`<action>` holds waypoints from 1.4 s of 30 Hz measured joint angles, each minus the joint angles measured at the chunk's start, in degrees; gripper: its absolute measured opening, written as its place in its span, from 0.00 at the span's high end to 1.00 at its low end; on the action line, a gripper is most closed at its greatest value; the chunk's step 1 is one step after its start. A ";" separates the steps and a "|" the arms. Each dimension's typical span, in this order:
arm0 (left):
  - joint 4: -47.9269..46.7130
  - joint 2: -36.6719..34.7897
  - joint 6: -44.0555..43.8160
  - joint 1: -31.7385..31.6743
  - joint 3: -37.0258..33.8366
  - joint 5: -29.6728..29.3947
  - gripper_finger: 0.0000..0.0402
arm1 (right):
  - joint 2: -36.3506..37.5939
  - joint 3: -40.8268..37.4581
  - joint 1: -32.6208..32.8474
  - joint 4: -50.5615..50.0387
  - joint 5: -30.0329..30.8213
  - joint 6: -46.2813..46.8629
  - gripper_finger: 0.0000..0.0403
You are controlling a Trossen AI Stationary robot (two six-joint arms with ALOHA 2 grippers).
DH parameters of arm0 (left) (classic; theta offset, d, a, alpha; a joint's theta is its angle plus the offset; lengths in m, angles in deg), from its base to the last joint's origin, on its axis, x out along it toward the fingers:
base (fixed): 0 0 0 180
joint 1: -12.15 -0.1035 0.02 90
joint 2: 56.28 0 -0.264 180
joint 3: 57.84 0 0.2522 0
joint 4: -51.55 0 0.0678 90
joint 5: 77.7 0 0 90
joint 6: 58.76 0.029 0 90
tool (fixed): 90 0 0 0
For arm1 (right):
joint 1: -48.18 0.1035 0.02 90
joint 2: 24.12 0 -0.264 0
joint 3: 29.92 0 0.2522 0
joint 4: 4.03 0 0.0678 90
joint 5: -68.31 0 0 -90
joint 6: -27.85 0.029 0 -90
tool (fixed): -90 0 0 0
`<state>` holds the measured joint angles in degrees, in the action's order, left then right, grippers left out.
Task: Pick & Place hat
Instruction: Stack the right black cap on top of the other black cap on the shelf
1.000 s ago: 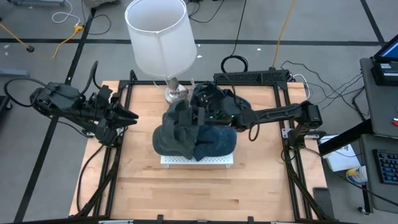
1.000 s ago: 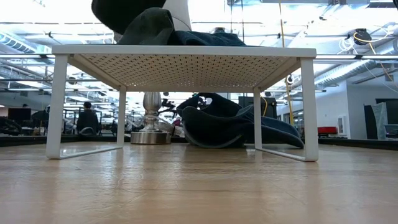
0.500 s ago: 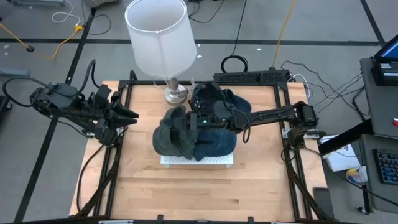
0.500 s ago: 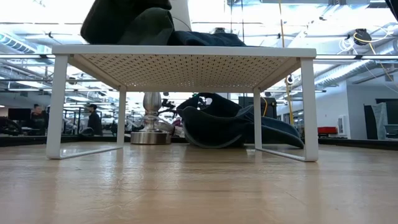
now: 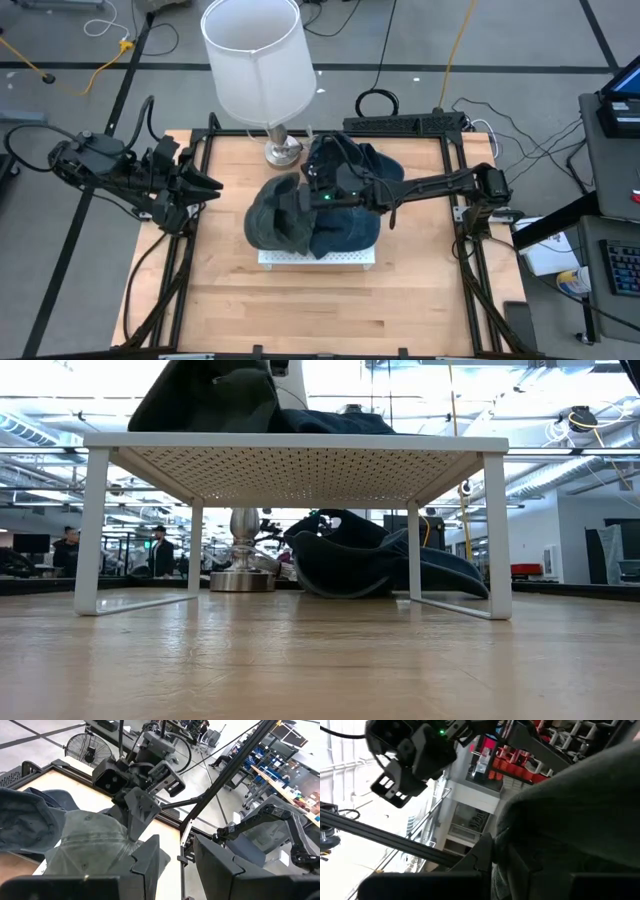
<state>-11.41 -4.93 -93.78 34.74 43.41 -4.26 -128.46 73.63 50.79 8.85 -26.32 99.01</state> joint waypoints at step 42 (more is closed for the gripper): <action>2.91 1.16 2.89 0.00 0.00 -0.04 0.69 | 0.81 -0.06 -0.76 4.59 -1.99 -12.57 0.95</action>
<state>-8.50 -3.77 -90.90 34.74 43.41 -4.30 -127.65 73.57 50.02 13.44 -28.30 86.44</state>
